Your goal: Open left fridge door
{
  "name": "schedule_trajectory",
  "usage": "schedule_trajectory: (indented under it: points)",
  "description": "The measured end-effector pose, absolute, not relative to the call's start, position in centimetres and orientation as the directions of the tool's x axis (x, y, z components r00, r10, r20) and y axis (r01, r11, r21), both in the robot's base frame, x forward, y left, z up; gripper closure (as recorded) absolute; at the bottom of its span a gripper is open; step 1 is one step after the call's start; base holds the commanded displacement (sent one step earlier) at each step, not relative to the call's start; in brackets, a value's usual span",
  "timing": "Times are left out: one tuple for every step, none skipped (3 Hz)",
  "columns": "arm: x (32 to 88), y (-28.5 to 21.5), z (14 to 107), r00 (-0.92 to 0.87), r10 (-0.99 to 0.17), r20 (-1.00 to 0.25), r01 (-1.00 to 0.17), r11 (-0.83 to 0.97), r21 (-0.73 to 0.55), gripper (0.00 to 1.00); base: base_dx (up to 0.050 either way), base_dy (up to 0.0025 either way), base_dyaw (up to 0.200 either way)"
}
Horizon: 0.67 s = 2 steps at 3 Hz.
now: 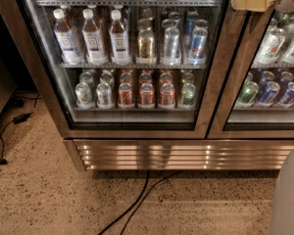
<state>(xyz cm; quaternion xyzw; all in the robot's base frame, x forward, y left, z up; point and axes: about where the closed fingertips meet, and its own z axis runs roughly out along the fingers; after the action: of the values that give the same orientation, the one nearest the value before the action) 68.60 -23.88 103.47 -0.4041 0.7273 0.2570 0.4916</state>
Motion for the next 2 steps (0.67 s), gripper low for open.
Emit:
schedule_trajectory:
  points:
    - [68.36, -24.12, 103.59, -0.193, -0.334, -0.923, -0.844, 0.537, -0.018, 1.0, 0.0, 0.0, 0.0]
    - [68.42, -24.21, 103.58, -0.195, -0.332, -0.923, -0.844, 0.536, -0.014, 1.0, 0.0, 0.0, 0.0]
